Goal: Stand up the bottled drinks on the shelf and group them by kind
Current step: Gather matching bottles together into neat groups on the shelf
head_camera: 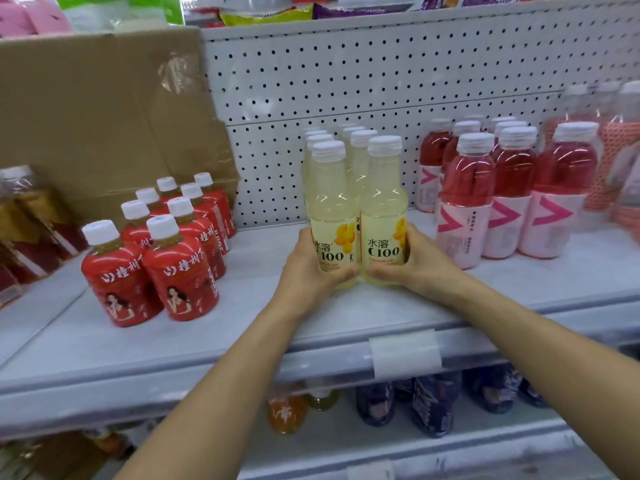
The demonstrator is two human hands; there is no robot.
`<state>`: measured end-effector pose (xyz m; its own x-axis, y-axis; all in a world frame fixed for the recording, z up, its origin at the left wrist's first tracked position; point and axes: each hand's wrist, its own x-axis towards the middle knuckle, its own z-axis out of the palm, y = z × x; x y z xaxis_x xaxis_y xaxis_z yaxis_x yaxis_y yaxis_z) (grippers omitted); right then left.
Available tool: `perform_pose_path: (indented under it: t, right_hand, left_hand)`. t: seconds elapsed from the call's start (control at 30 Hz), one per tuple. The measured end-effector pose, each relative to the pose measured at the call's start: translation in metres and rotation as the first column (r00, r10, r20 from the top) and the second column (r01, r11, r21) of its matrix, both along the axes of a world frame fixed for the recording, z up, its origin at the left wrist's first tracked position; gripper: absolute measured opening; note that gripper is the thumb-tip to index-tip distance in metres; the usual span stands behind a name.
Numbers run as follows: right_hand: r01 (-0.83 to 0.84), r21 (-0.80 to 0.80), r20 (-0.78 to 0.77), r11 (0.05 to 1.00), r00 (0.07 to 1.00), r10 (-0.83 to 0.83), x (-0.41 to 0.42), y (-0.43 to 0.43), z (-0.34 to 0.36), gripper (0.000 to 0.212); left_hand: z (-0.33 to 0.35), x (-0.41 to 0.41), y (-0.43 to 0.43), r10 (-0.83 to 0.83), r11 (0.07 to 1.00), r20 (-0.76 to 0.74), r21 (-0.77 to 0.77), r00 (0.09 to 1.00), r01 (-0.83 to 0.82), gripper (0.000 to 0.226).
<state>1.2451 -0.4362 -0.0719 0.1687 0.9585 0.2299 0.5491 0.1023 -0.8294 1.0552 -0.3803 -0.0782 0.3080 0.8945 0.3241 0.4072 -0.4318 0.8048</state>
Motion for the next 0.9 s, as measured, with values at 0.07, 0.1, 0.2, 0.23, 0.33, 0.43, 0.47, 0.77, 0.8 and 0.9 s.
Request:
perform_pose_path:
  t: [0.07,0.1,0.2,0.23,0.33,0.43,0.47,0.77,0.8,0.9]
  right_hand:
    - [-0.016,-0.032,-0.009,0.999,1.0,0.016,0.004,-0.005,0.001,0.073]
    - [-0.01,-0.045,0.005,0.999,1.0,0.01,0.006,-0.009,0.002,0.073]
    - [0.059,-0.011,0.075,0.998,0.995,-0.058,0.016,-0.025,0.005,0.077]
    - [0.07,0.024,0.088,0.997,0.994,-0.071,0.021,-0.032,0.006,0.073]
    - [0.103,0.242,0.132,0.965,0.982,-0.138,0.039,-0.051,0.01,0.048]
    - [0.168,0.527,0.139,0.833,0.95,-0.28,0.071,-0.066,0.016,0.031]
    - [0.205,0.595,0.122,0.777,0.933,-0.34,0.085,-0.069,0.02,0.03]
    - [0.2,0.432,0.248,0.879,0.911,-0.33,0.216,-0.05,0.104,0.059]
    - [0.131,0.31,0.282,0.942,0.933,-0.222,0.222,-0.046,0.111,0.061]
    - [-0.003,0.174,0.373,0.985,0.926,-0.063,0.236,-0.036,0.114,0.058]
  left_hand:
    - [0.009,-0.004,-0.01,-0.025,0.995,0.061,-0.098,0.998,0.031,0.081]
    - [0.013,-0.007,-0.017,-0.005,0.994,0.076,-0.109,0.997,0.013,0.087]
    - [0.013,-0.013,-0.046,0.12,0.97,0.002,0.213,0.993,-0.118,0.084]
    - [0.011,-0.013,-0.058,0.1,0.931,-0.019,0.354,0.995,-0.086,0.078]
    - [0.004,0.006,-0.08,-0.055,0.873,-0.109,0.477,0.992,0.101,0.069]
    - [0.012,0.052,-0.092,-0.195,0.909,-0.09,0.358,0.977,0.214,0.072]
    - [0.018,0.07,-0.094,-0.211,0.931,-0.048,0.293,0.976,0.216,0.077]
    - [0.084,0.197,-0.04,-0.003,0.992,0.208,0.125,0.978,-0.024,0.092]
    - [0.086,0.204,-0.035,0.019,0.99,0.205,0.135,0.979,-0.048,0.08]
    - [0.086,0.213,-0.034,0.067,0.979,0.2,0.175,0.978,-0.103,0.051]
